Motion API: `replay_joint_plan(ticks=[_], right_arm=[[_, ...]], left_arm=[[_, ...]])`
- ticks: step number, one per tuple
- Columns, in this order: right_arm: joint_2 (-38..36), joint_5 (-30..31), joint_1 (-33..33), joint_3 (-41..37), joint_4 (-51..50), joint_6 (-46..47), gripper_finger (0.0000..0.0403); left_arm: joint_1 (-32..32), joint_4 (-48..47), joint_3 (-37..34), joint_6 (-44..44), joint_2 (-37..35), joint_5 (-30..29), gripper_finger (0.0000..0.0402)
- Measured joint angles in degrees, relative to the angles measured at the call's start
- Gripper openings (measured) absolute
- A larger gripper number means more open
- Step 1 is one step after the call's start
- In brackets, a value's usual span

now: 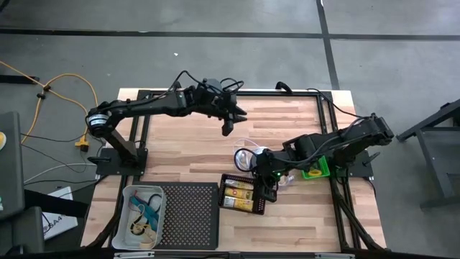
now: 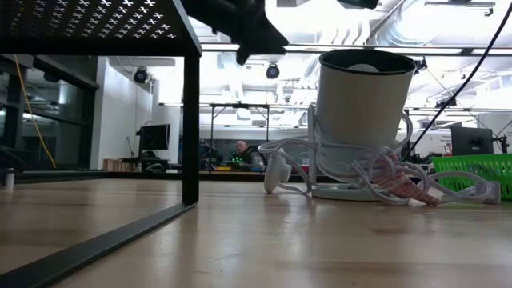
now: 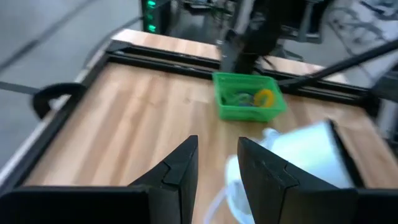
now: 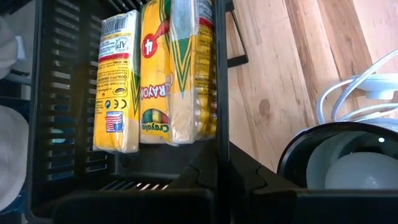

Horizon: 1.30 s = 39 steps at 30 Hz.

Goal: Pick & Place Office Desk Supplies
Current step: Put the black bin on the shelf

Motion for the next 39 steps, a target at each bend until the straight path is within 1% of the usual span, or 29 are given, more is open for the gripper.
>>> replay_joint_plan(ticks=[3,9,13,15,19,28,32,34,39], right_arm=[[-0.01,0.00,0.00,0.00,0.00,-0.05,0.0003],[-0.01,0.05,-0.04,0.00,0.06,-0.52,0.0003],[-0.01,0.12,-0.04,0.00,0.15,-0.60,0.0003],[-0.01,0.09,-0.04,0.00,0.25,-0.62,0.0003],[-0.01,0.07,-0.04,0.00,0.31,-0.62,0.0003],[-0.01,0.07,-0.04,0.00,0.31,-0.64,0.0003],[-0.01,0.22,-0.04,0.00,0.32,-0.64,0.0003],[-0.01,0.63,-0.03,0.00,0.32,-0.64,0.0003],[-0.01,1.75,-0.43,0.00,0.31,-0.67,0.0003]], left_arm=[[-0.04,-2.69,0.02,-0.27,-1.78,2.57,0.0108],[-1.61,-9.53,0.02,0.24,-6.30,2.34,0.0108],[-4.98,-12.59,0.04,2.22,-9.17,1.70,0.0108],[-7.55,-13.81,0.04,3.48,-10.47,0.04,0.0108],[-13.64,-16.13,0.04,4.18,-12.15,-6.21,0.0108],[-27.76,-16.76,0.03,4.18,-12.70,-15.30,0.0108],[-32.62,-16.76,0.04,4.17,-12.70,-20.11,0.0108],[-34.67,-16.73,0.05,3.53,-12.70,-21.31,0.0108],[-38.34,-16.60,0.07,-1.24,-12.70,-21.33,0.0108]])
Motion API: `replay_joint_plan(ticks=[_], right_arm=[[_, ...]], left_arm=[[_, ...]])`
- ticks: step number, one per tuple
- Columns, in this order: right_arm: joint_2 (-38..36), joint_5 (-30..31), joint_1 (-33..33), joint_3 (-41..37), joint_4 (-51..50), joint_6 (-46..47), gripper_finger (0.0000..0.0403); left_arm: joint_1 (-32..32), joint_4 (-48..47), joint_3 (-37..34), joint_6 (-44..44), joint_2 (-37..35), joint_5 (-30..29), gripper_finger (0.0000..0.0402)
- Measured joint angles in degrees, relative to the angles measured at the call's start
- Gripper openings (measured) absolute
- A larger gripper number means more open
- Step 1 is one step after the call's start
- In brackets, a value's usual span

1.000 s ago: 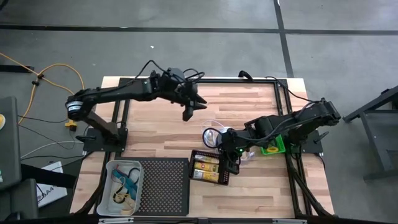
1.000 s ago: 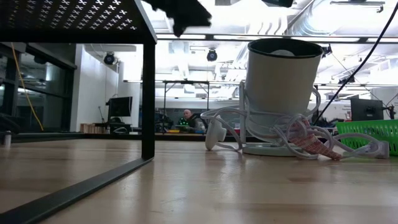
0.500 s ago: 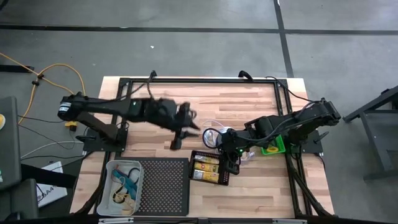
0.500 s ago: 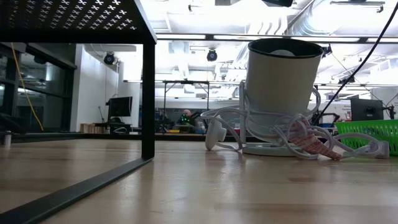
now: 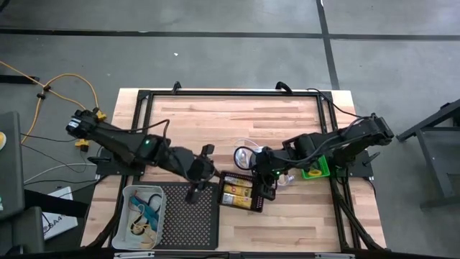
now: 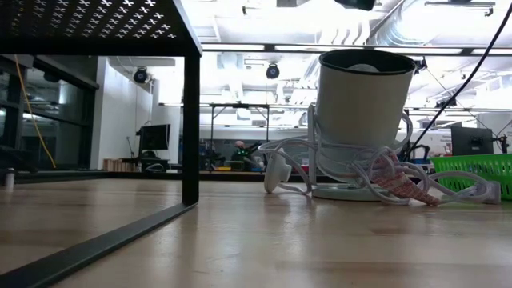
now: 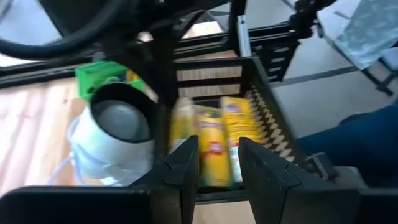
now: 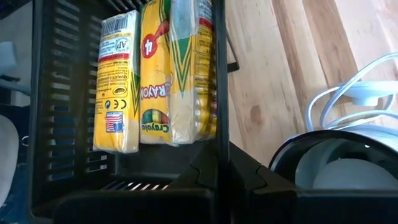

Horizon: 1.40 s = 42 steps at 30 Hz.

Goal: Pick & Place Office Desk Supplies
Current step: Put the black bin on the shelf

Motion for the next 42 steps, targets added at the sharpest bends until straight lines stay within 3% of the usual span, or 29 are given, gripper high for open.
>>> replay_joint_plan(ticks=[11,42], right_arm=[[0.00,-0.22,-2.45,0.00,0.04,0.28,0.0003],[0.00,-2.23,-5.49,-0.04,3.50,0.68,0.0003]], left_arm=[[-4.84,2.24,0.07,-3.70,0.85,-0.15,0.0108],[-4.63,-0.77,0.22,-6.80,5.33,0.56,0.0108]])
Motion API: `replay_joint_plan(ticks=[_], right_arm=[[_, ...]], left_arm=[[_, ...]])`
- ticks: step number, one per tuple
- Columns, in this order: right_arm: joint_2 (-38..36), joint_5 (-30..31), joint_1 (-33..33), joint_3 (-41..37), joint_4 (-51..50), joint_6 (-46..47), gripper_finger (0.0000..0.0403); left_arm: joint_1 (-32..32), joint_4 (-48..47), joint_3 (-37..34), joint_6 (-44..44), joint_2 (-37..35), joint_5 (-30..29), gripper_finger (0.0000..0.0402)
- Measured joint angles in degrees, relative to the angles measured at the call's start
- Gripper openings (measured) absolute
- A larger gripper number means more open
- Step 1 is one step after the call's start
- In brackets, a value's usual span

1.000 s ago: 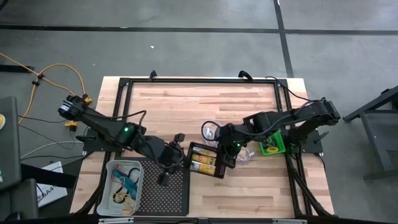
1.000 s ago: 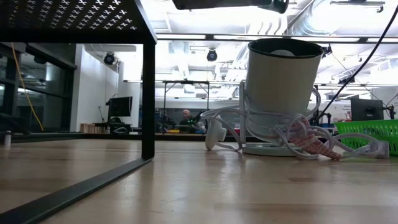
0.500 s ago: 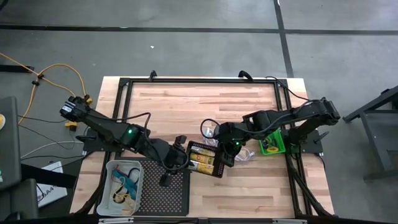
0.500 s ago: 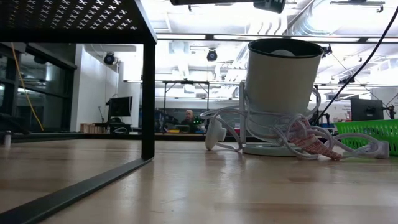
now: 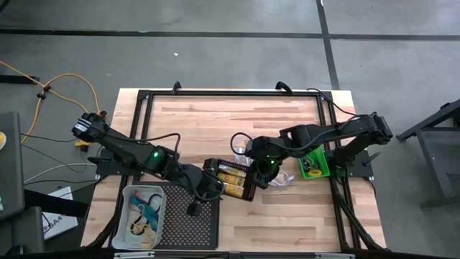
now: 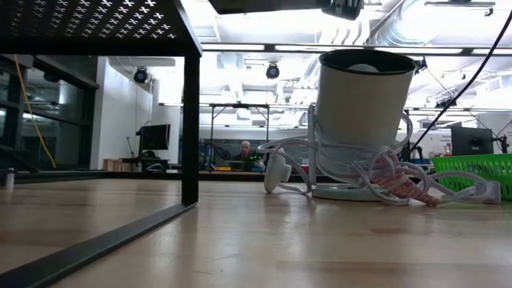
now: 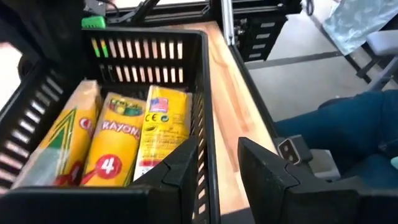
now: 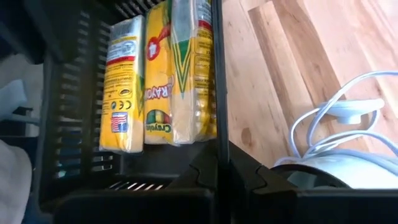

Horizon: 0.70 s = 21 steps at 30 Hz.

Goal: Pick & Place Office Desk Supplies
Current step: Put the black bin on the shelf

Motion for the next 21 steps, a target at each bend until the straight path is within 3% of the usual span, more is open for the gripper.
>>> replay_joint_plan(ticks=[21], right_arm=[[0.00,-2.78,-0.64,-0.02,0.35,1.57,0.0003]], left_arm=[[0.00,-3.85,0.00,1.03,0.16,-4.65,0.0097]])
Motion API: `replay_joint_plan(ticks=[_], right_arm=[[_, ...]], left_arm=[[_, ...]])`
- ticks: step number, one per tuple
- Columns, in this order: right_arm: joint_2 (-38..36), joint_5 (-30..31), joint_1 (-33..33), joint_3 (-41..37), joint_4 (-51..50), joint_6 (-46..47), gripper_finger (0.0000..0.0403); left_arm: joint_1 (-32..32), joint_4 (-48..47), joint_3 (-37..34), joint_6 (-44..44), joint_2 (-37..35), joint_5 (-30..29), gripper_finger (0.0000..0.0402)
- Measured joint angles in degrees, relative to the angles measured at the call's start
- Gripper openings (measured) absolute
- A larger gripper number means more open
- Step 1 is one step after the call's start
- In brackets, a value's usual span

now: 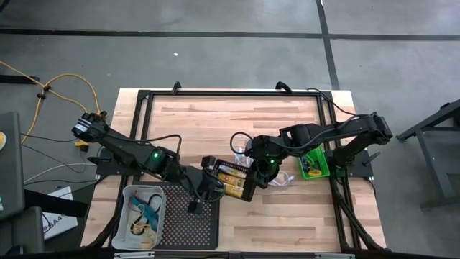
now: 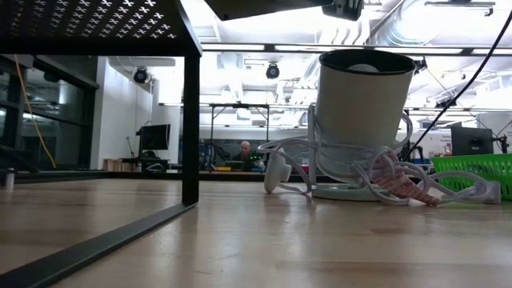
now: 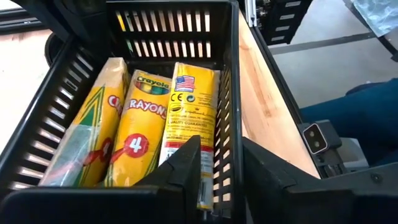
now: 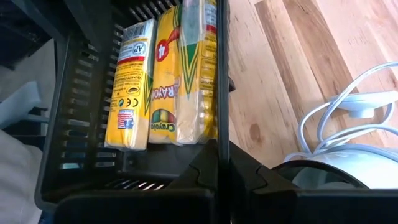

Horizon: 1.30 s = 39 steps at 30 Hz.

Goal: Pick & Place Office Desk Supplies
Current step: Put the black bin on the shelf

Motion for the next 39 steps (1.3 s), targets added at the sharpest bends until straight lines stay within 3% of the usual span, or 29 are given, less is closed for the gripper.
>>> replay_joint_plan(ticks=[9,28,39], right_arm=[[0.00,0.07,0.00,0.00,-0.11,-0.10,0.0003],[0.00,0.04,0.02,0.00,0.96,-0.28,0.0006],[0.00,0.30,0.04,0.06,2.19,-0.35,0.0066]], left_arm=[[-0.02,0.11,0.00,0.24,-0.03,0.11,0.0009],[-0.04,0.84,0.00,1.73,-0.07,0.09,0.0002],[-0.02,0.82,-0.04,2.19,-0.07,-0.02,0.0001]])
